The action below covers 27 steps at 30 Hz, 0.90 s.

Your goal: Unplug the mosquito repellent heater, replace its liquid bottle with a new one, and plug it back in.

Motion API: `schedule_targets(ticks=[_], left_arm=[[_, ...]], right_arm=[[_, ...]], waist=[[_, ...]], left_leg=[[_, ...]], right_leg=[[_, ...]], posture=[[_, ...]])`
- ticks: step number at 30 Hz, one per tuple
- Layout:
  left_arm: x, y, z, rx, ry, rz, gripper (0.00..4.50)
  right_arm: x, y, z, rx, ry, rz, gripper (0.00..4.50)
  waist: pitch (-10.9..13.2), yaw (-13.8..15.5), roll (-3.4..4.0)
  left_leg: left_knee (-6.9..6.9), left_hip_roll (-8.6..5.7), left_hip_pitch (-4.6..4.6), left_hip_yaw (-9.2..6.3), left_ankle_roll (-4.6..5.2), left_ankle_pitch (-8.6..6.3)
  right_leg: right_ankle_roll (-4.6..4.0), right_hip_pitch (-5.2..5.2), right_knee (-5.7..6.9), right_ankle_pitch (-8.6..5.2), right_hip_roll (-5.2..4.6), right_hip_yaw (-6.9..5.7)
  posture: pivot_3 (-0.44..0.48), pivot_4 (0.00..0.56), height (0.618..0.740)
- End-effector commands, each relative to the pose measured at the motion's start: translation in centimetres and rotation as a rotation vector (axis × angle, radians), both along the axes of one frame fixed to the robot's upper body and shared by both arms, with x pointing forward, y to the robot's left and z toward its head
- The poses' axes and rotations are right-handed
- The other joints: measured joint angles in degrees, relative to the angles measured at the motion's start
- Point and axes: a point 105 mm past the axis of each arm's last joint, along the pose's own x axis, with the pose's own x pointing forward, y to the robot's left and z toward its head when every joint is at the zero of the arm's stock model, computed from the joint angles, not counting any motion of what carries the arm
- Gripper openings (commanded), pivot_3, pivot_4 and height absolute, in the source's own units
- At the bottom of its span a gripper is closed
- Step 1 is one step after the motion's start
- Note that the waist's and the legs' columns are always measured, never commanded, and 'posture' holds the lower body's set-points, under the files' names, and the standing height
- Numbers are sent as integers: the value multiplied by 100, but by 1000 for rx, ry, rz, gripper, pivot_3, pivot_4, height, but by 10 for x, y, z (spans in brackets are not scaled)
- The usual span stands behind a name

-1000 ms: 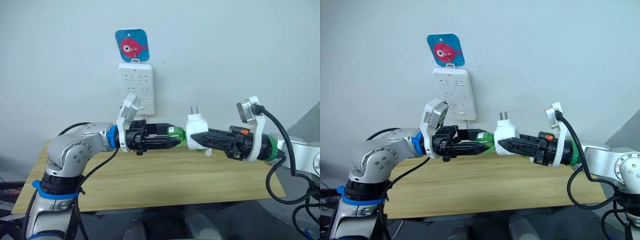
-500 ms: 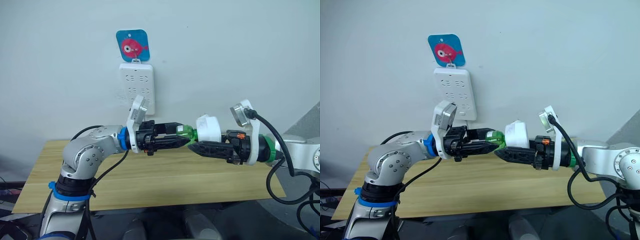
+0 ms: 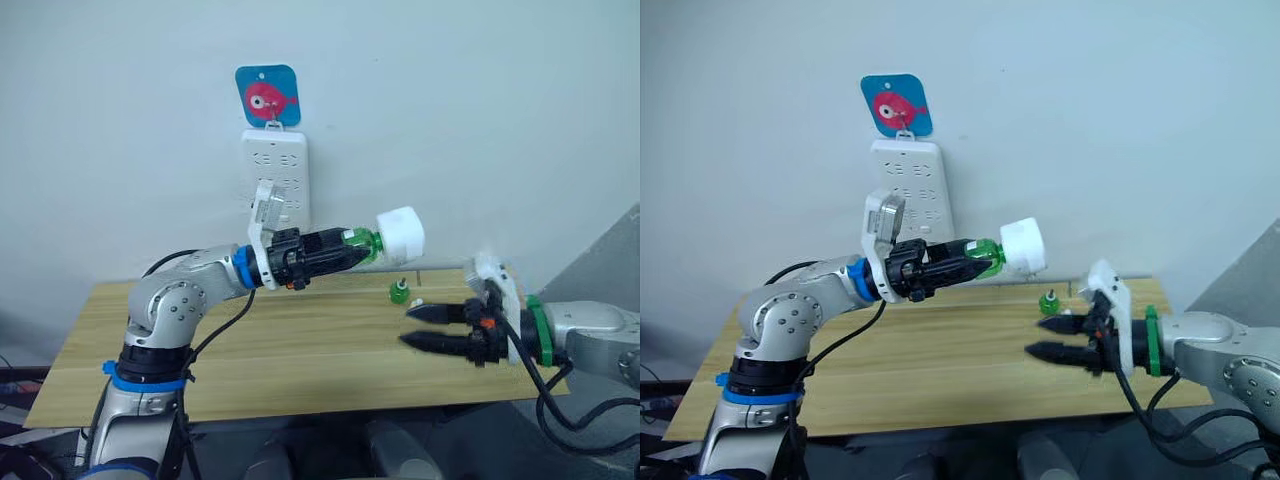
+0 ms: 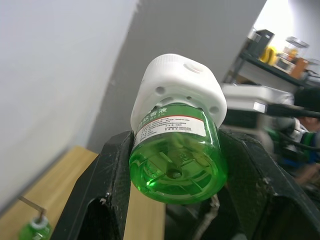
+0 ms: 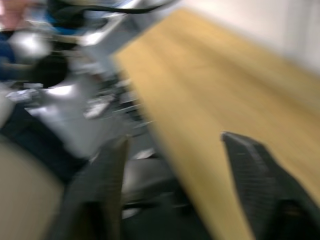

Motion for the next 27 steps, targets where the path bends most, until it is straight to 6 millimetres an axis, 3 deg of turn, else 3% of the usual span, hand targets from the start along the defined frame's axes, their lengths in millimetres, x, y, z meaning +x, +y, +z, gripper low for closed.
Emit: schedule_targets(ticks=[1,5,9,12,18,27], left_arm=[[-14,3,14,-1,-21,-112,2311],[-22,6,14,23,10,-185,2311],[-24,6,15,25,20,-206,2311],[-26,7,14,29,26,-214,2311],[-25,8,12,27,31,-188,2311],[-14,5,8,33,-1,-124,2311]], right_arm=[[23,-19,17,-57,-156,-23,1314],[47,-25,14,-148,-241,-23,12],[59,-17,12,-184,-290,26,0],[56,2,19,-139,-300,98,0],[22,32,34,-11,-260,276,0],[-4,41,48,76,-177,328,0]], waist=[[-2,-27,4],[-5,-114,7],[-6,-122,9],[-6,-120,9],[-7,-115,9],[-7,-113,9]], left_leg=[[4,0,3,1,0,0],[6,0,13,3,0,0],[0,1,10,-1,1,-1],[-2,1,7,-6,1,-1],[6,0,4,-21,0,-1],[12,-1,1,-26,1,-1]], right_leg=[[1,5,0,1,0,2],[2,15,0,1,0,2],[2,10,0,1,0,-1],[1,8,0,1,0,-4],[1,15,4,1,0,-17],[1,17,4,1,0,-21]], posture=[[-217,47,740],[-221,47,740],[-219,45,740],[-214,45,740],[-205,46,740],[-209,48,740]])
